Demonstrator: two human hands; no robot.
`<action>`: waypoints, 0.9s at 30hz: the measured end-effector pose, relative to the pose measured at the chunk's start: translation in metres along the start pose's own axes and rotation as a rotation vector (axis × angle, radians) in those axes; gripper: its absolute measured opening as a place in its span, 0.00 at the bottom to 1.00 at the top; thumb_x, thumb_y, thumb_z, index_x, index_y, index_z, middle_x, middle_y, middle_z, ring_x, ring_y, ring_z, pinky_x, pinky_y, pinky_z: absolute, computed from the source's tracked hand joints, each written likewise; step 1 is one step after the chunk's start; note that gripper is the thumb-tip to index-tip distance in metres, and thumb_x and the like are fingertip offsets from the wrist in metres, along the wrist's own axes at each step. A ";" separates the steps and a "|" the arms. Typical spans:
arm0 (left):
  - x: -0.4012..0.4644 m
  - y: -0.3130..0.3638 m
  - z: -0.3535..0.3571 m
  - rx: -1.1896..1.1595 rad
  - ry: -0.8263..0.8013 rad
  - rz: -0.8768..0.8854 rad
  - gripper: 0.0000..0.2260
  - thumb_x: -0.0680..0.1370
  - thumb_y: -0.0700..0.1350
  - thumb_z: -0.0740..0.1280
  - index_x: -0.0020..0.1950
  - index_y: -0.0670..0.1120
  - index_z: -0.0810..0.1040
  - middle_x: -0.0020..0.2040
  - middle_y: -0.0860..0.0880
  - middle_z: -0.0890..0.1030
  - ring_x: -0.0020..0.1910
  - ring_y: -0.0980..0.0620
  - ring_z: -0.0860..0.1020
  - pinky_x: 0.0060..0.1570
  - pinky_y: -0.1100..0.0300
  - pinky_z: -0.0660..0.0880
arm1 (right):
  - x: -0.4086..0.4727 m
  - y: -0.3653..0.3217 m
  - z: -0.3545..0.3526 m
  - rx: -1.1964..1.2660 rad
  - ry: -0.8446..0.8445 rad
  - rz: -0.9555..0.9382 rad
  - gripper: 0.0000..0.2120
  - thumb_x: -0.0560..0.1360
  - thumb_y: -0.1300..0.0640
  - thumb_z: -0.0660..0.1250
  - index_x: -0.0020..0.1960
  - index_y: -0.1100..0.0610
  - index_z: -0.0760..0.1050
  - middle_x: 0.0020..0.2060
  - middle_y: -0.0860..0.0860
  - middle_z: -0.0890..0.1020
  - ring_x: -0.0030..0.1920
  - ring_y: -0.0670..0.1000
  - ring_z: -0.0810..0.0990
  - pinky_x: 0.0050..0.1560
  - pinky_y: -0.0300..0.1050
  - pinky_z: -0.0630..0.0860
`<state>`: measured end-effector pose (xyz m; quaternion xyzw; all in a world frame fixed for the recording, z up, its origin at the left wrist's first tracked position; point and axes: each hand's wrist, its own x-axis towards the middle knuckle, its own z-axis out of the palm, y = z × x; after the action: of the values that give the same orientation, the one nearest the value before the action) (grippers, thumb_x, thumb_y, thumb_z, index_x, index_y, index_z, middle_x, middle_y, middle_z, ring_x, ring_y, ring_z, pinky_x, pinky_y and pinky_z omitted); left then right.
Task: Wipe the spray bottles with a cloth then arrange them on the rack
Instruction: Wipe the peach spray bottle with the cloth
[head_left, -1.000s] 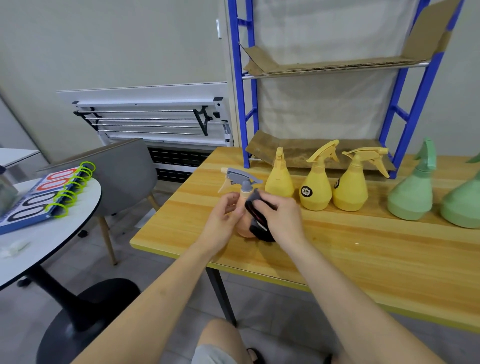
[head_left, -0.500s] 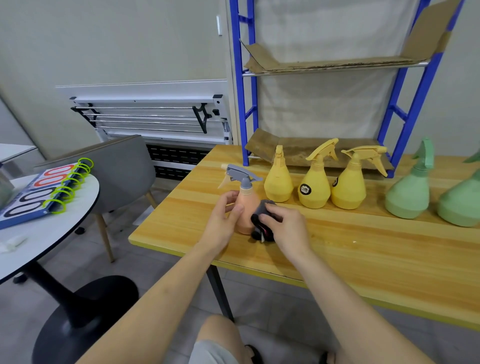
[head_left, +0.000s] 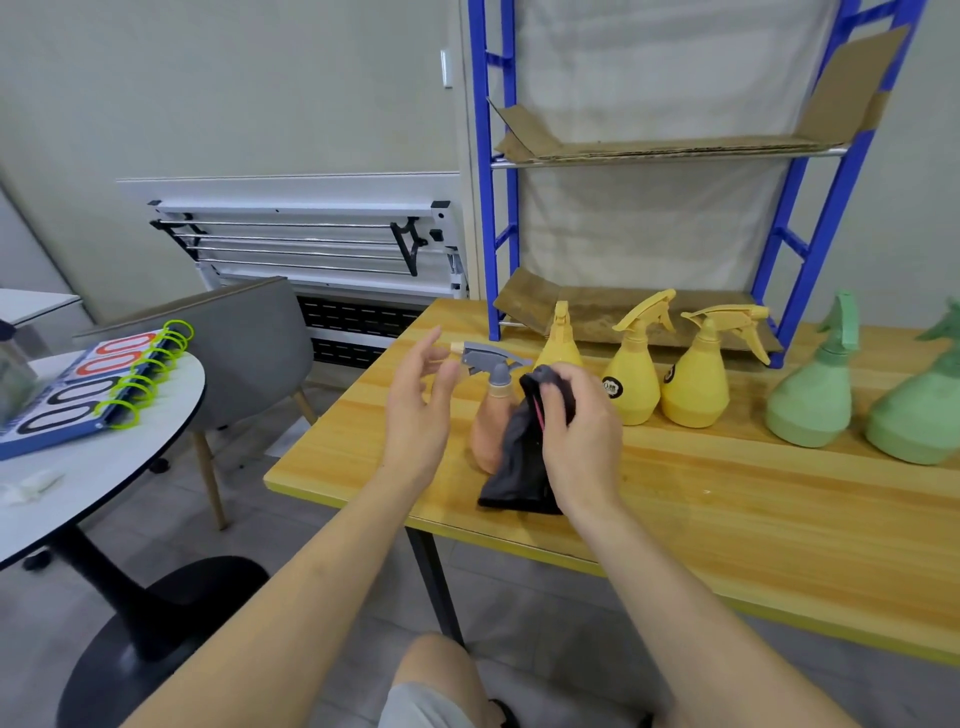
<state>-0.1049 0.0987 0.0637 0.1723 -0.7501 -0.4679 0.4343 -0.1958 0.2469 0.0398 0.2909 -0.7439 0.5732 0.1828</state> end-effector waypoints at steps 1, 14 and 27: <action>0.003 0.004 0.000 0.018 -0.028 0.018 0.18 0.84 0.49 0.64 0.75 0.54 0.73 0.59 0.57 0.80 0.59 0.62 0.77 0.60 0.62 0.73 | 0.001 -0.003 0.001 -0.002 -0.010 -0.010 0.08 0.83 0.54 0.64 0.61 0.50 0.78 0.52 0.43 0.81 0.53 0.44 0.79 0.53 0.42 0.77; 0.015 0.014 0.004 0.079 -0.108 0.038 0.09 0.85 0.44 0.64 0.60 0.51 0.82 0.52 0.57 0.85 0.51 0.62 0.82 0.58 0.50 0.81 | 0.021 -0.037 0.023 -0.009 -0.064 -0.068 0.08 0.78 0.55 0.73 0.44 0.54 0.74 0.43 0.46 0.75 0.42 0.43 0.74 0.41 0.31 0.69; 0.015 0.019 0.002 0.109 -0.121 0.048 0.09 0.84 0.43 0.65 0.58 0.55 0.81 0.49 0.61 0.83 0.48 0.68 0.81 0.52 0.65 0.78 | 0.027 -0.039 0.024 0.023 -0.064 0.093 0.10 0.77 0.54 0.74 0.41 0.54 0.76 0.37 0.46 0.79 0.39 0.44 0.77 0.38 0.32 0.68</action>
<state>-0.1117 0.0994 0.0871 0.1491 -0.8033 -0.4253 0.3893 -0.1897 0.2112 0.0781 0.2763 -0.7554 0.5801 0.1286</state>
